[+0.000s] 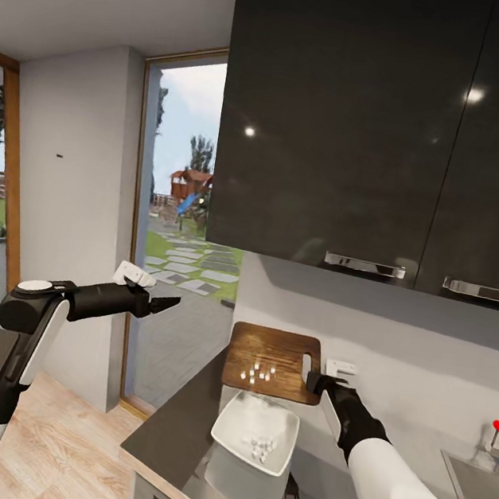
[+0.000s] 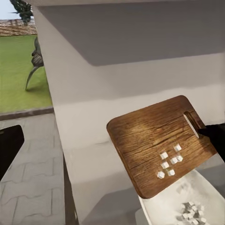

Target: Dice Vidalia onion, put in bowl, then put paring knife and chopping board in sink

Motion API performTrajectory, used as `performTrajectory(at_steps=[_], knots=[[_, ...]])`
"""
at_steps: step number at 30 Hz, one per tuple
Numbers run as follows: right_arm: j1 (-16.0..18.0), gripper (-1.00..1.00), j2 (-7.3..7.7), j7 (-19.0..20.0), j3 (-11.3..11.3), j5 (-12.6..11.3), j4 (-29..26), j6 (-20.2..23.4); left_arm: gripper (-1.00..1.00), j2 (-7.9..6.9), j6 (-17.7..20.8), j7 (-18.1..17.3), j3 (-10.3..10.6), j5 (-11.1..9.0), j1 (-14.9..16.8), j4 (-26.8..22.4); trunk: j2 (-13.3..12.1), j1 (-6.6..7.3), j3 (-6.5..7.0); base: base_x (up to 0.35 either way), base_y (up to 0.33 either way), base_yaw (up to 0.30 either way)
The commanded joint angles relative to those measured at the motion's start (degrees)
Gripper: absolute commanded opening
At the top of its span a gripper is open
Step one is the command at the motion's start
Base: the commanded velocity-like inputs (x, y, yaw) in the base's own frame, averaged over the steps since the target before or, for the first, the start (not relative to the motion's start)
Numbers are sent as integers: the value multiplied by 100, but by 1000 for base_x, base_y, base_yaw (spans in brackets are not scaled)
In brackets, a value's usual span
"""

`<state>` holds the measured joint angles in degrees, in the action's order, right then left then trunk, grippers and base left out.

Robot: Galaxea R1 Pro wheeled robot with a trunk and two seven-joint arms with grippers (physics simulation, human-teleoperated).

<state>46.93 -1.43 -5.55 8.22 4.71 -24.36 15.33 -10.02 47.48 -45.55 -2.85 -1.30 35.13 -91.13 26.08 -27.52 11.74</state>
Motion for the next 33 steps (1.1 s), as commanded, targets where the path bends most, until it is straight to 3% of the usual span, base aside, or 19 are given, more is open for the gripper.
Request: performTrajectory(at_steps=[1,24,26,28,29,30,31,33], knots=[[0,-100,-5,1,31,47,-9,18,100,0,42,-15,-5,-14,3,-1,4,-2,-3,0,0,0],[0,-100,7,-9,49,47,-31,-10,100,0,42,-15,-5,-14,3,-1,4,-2,-3,-12,0,0],[4,-100,7,-11,67,47,-150,223,100,0,42,-15,-5,-13,3,-1,4,-2,-3,-279,0,0],[6,-100,9,-10,74,47,-388,941,100,0,42,-15,-5,-13,3,-1,4,-2,-3,-314,0,0],[8,-100,10,-9,74,47,-715,1624,100,0,42,-15,-5,-13,3,-1,4,-2,-3,-325,0,0],[8,-100,11,-8,74,47,-798,1783,100,0,42,-15,-5,-13,3,-1,4,-2,-3,-326,0,0],[9,-100,11,-8,76,47,-1094,2354,100,0,42,-15,-5,-13,3,-1,4,-2,-3,-310,0,0],[9,-100,24,-8,82,47,-1323,2860,100,0,42,-15,-5,-15,3,-1,4,-2,-3,-293,0,0]])
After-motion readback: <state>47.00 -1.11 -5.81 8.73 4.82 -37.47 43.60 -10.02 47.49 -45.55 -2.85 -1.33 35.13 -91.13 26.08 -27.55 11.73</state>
